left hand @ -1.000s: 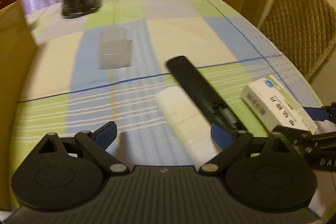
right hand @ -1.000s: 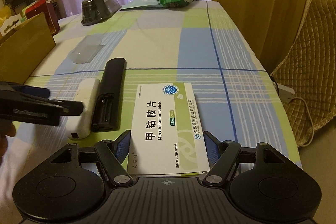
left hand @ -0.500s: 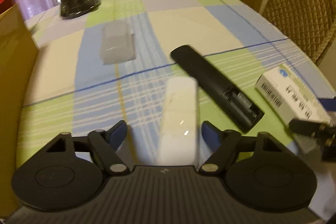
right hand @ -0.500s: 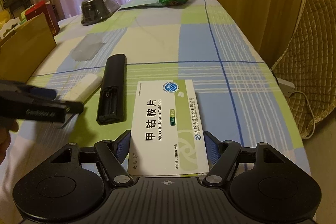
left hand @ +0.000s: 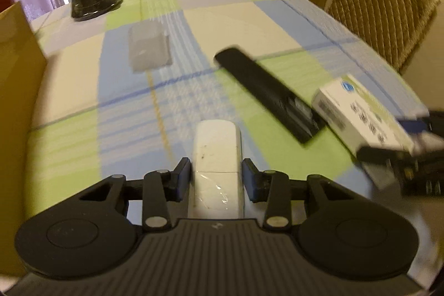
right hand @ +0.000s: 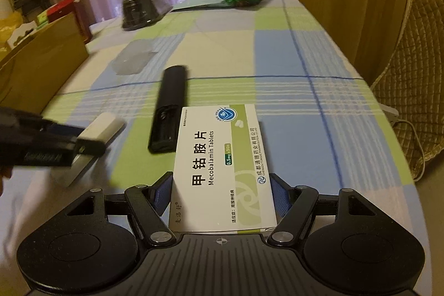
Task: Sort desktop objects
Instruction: 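Grasp the white plastic device with the left tool while the right tool holds the Mecobalamin box, then carry the white device and Mecobalamin box with both tools over the cardboard box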
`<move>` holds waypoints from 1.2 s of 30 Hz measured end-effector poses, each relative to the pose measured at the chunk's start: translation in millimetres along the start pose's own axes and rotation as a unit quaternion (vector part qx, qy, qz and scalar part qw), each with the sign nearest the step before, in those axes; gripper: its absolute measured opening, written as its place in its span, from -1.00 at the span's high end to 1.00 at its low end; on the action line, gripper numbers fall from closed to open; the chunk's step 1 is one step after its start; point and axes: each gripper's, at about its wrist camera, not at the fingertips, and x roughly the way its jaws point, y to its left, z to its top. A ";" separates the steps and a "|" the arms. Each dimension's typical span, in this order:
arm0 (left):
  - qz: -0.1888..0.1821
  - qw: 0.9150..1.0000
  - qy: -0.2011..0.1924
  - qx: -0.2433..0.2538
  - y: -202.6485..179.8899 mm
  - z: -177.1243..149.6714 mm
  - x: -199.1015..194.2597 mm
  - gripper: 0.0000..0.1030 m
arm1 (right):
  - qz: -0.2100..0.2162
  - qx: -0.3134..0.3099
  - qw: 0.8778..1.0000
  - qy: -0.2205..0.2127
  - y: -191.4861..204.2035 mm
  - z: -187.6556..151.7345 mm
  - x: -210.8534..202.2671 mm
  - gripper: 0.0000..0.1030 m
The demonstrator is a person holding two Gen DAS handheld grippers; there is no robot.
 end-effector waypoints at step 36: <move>0.002 1.000 0.004 -0.009 3.2 -37.9 -31.3 0.33 | -0.031 -0.029 0.999 -0.008 22.8 -6.6 -2.0 -0.36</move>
